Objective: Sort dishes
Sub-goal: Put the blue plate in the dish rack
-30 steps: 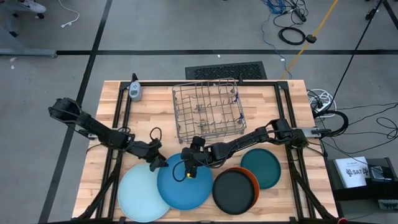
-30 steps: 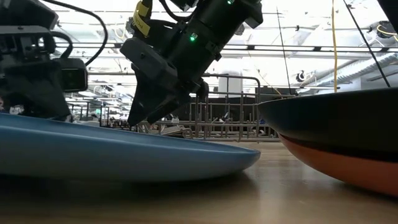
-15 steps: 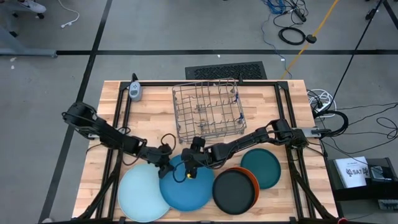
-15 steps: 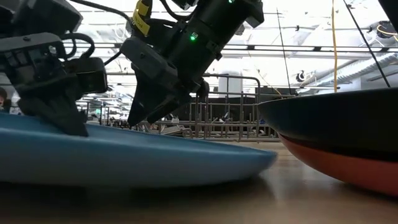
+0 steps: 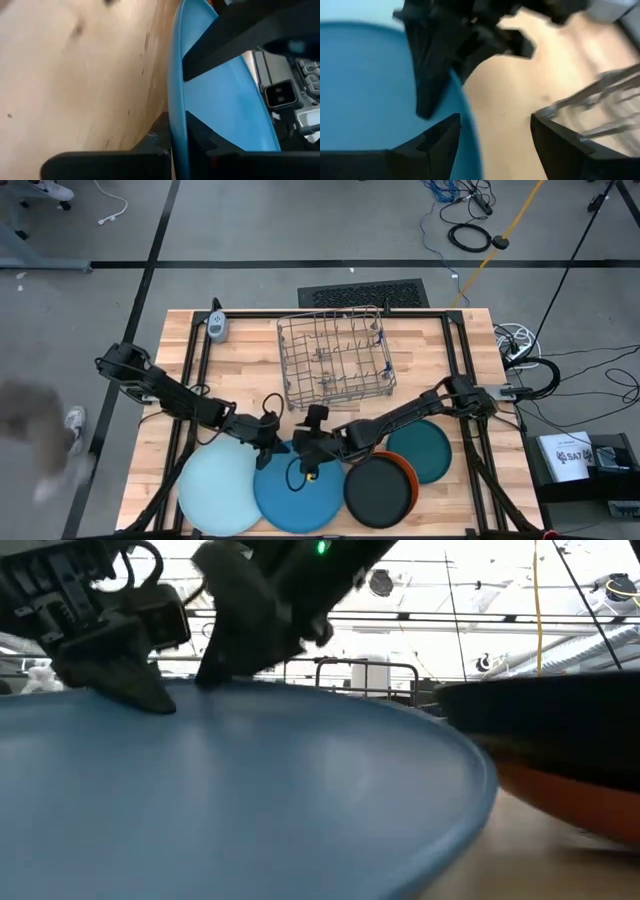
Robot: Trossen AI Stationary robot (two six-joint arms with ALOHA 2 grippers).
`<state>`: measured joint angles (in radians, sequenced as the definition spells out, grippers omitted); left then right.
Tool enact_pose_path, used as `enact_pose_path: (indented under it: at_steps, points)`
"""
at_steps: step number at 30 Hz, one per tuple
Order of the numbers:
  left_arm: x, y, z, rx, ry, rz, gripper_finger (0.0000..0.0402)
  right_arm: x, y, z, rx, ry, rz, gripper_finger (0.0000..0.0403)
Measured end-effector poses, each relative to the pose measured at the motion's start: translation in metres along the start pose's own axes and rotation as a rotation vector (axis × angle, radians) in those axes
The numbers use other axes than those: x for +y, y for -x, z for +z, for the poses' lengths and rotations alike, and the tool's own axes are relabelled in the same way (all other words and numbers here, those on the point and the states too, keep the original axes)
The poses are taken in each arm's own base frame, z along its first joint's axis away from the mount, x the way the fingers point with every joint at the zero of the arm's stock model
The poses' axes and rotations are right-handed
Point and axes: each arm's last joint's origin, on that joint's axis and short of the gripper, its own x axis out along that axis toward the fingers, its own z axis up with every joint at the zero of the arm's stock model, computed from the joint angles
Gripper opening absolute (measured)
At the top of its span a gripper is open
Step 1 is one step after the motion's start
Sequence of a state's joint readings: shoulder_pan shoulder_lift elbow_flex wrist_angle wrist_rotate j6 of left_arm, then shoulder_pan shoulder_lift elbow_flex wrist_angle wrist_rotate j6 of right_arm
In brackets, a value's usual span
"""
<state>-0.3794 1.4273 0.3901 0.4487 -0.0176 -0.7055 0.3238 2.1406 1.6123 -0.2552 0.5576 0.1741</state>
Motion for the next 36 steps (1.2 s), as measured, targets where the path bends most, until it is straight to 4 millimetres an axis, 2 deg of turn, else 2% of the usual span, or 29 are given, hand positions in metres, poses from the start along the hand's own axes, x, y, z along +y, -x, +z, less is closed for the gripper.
enact_pose_path:
  at_steps: [8,11,19,23,28,36]
  points:
    - [-0.008,0.023,0.018,-0.159,-0.125,0.027,0.0013,-0.017,0.033,0.027,-0.087,-0.009,-0.014,0.0235]
    - [-0.008,0.033,0.024,-0.201,-0.157,0.053,0.0013,-0.022,0.04,0.032,-0.101,-0.001,-0.04,0.0235]
    - [-0.004,0.058,0.031,-0.264,-0.166,0.175,0.0013,-0.024,0.042,0.034,-0.108,0.011,-0.067,0.0235]
    - [-0.005,0.067,0.033,-0.298,-0.199,0.191,0.0013,-0.025,0.043,0.035,-0.125,0.005,-0.137,0.0235]
    - [-0.007,0.074,0.036,-0.333,-0.214,0.208,0.0012,-0.03,0.05,0.037,-0.121,0.012,-0.183,0.0235]
    - [-0.008,0.081,0.039,-0.385,-0.289,0.243,0.0012,-0.043,0.072,0.039,-0.083,-0.081,-0.188,0.0235]
